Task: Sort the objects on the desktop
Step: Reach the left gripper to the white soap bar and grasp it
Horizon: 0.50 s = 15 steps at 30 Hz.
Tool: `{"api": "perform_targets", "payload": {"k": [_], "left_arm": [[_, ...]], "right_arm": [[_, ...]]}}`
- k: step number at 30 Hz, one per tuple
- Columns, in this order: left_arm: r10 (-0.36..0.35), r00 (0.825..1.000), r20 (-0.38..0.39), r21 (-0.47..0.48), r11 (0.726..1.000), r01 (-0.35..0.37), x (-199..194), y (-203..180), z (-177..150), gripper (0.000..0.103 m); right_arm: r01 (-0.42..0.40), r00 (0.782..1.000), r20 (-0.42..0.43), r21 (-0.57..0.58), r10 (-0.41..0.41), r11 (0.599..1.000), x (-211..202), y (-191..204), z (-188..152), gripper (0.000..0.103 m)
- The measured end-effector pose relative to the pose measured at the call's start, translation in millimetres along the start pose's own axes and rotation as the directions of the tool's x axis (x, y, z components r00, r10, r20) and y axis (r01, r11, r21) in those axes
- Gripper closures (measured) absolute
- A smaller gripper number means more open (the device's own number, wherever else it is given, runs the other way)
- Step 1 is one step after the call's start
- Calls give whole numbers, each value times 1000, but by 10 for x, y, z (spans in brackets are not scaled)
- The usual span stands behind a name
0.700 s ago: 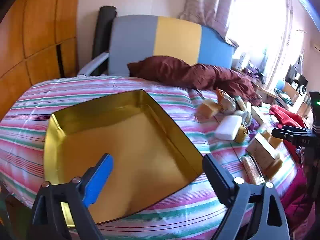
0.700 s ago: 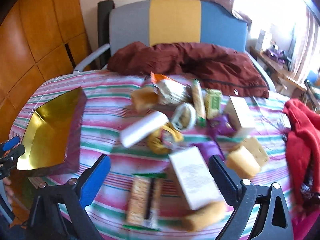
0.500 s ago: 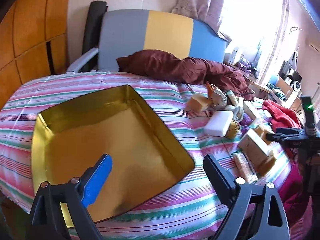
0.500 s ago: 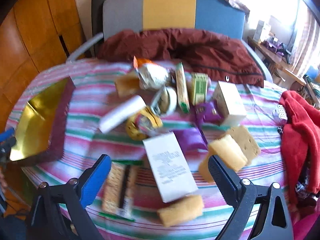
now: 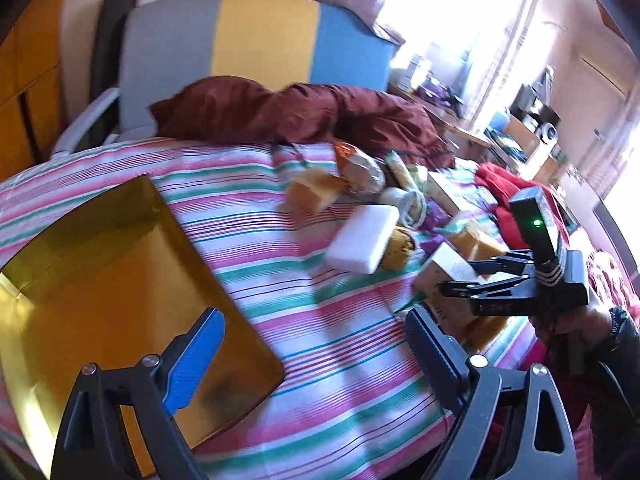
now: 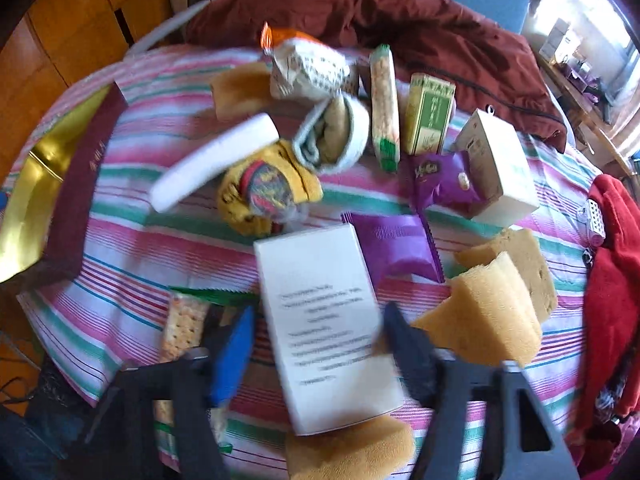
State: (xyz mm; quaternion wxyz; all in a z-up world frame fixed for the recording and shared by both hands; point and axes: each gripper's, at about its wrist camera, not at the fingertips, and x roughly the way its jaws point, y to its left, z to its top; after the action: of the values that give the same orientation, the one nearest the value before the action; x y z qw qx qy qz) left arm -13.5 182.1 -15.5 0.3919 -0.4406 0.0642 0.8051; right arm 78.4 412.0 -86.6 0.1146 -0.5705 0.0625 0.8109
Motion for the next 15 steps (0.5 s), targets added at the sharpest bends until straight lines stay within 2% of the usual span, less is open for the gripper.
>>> {"api": "perform_targets", "payload": {"k": [3,8,11,15], "left_arm": [[-29,999,-41,44,999,31,219,-131,123,11],[-73,991,-108,103,991,84,596,-308,319,15],[-119,982,-146,111,985,136,816,-352,431,16],[-173,961,-214,127,971,203,1150,-380,602,16]], "right_arm": [[-16,1000,3,-21,16,1000,-2,35,-2,51],[-35,999,20,-11,35,999,-33,-3,-2,52],[-59,997,39,-5,59,998,-80,-19,-3,52],[-71,997,43,2,71,997,-113,-51,33,52]]}}
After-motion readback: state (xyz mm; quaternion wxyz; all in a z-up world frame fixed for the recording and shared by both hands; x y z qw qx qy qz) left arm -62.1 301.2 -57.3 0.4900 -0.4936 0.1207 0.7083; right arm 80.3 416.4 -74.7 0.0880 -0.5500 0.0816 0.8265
